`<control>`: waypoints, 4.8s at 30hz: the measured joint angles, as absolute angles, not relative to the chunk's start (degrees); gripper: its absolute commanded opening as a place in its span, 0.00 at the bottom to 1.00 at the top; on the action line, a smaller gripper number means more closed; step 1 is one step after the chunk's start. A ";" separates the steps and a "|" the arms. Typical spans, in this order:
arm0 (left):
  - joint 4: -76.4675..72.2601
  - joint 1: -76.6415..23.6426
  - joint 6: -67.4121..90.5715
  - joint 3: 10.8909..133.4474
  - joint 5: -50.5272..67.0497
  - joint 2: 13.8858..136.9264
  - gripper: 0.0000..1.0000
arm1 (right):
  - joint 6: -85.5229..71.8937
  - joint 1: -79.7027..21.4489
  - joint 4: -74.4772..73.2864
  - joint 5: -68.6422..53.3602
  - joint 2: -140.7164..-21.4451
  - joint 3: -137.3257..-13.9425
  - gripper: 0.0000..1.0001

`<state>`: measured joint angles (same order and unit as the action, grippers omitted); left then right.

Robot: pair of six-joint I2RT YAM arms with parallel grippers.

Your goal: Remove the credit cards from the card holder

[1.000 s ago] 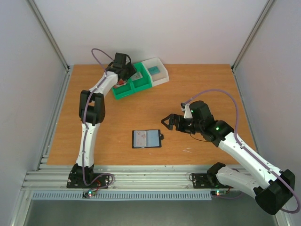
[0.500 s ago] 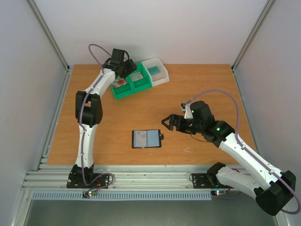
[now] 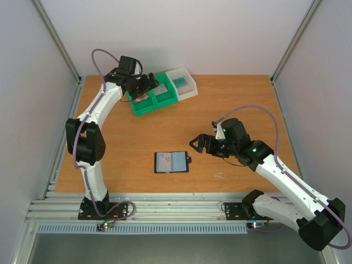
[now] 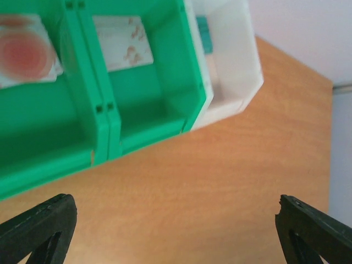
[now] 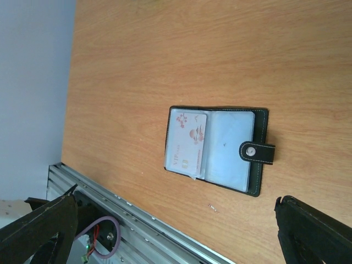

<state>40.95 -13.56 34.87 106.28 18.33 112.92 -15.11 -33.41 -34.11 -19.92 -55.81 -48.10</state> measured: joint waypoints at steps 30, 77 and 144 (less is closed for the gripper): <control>29.82 -24.14 32.01 50.13 24.51 87.42 0.49 | -16.25 -36.77 -25.12 -22.04 -63.05 -41.82 0.45; 9.76 -29.74 43.48 38.54 29.17 89.14 0.16 | -17.02 -44.58 -11.57 -20.58 -84.60 -42.15 0.31; 8.27 -31.22 45.19 33.56 28.91 86.17 0.02 | -19.51 -44.64 -1.83 -22.79 -96.84 -44.88 0.24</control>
<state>8.27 -31.22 45.19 33.56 28.91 86.17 -19.51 -44.64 -1.83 -22.79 -96.84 -44.88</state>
